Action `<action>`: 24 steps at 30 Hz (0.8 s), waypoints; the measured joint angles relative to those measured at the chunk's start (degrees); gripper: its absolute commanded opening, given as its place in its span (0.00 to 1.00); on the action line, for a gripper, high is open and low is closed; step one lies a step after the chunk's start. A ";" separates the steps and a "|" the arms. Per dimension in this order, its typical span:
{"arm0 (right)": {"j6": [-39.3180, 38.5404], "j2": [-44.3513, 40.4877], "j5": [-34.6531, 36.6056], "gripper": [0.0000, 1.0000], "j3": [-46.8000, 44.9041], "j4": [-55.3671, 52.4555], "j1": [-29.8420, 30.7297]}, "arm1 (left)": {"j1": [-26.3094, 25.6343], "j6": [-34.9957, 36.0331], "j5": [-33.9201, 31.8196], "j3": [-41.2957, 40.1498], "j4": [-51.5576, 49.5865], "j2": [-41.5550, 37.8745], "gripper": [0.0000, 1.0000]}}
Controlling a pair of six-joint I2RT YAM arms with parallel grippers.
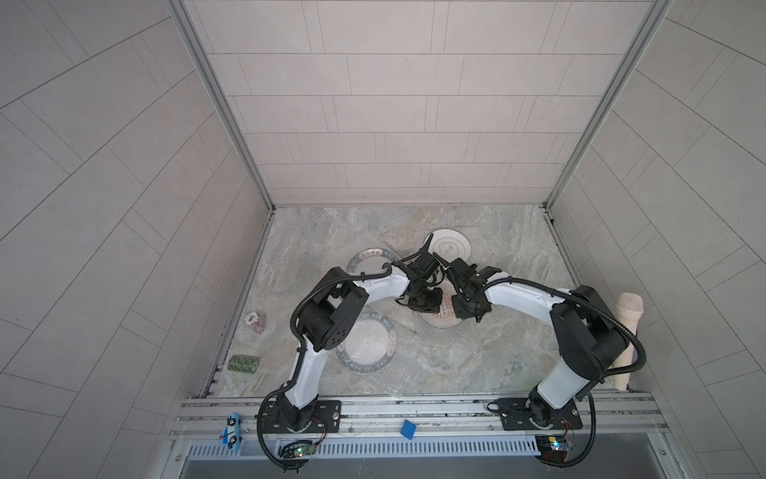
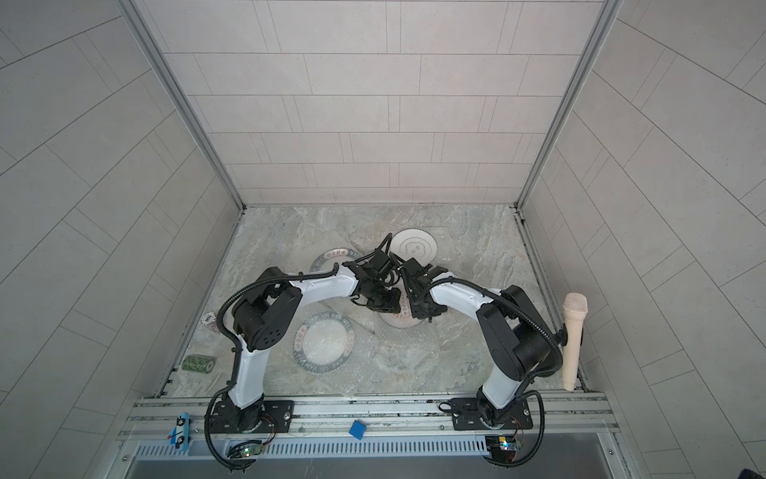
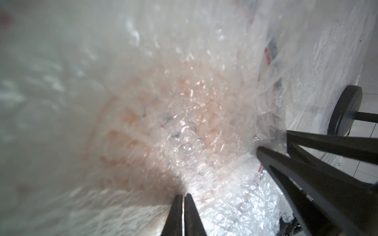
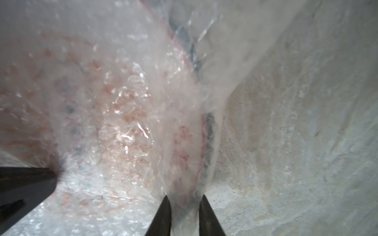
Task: Unpack dinner plates from bubble wrap
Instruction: Unwrap the bubble wrap at the center of the board.
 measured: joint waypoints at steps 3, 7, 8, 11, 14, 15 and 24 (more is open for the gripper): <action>0.33 0.00 1.03 0.17 0.13 -0.22 0.26 | -0.02 0.00 0.02 -0.24 0.33 -0.09 0.10; 0.42 -0.09 2.01 0.11 0.48 -0.50 0.57 | 0.00 -0.02 0.07 -0.39 0.57 -0.09 0.09; 0.48 -0.09 2.12 0.08 0.63 -0.50 0.68 | 0.00 0.00 0.07 -0.42 0.61 -0.09 0.09; 0.50 -0.09 2.40 0.03 0.90 -0.50 0.90 | 0.00 0.00 0.04 -0.48 0.66 -0.11 0.09; 0.50 -0.09 2.75 0.00 1.03 -0.55 1.03 | 0.00 0.02 0.00 -0.52 0.68 -0.13 0.09; 0.50 -0.09 2.86 0.00 1.07 -0.55 1.05 | 0.00 0.02 -0.02 -0.50 0.68 -0.13 0.09; 0.72 -0.85 1.99 0.00 0.98 -0.22 0.00 | 0.00 0.04 -0.28 -0.61 0.63 -0.15 0.08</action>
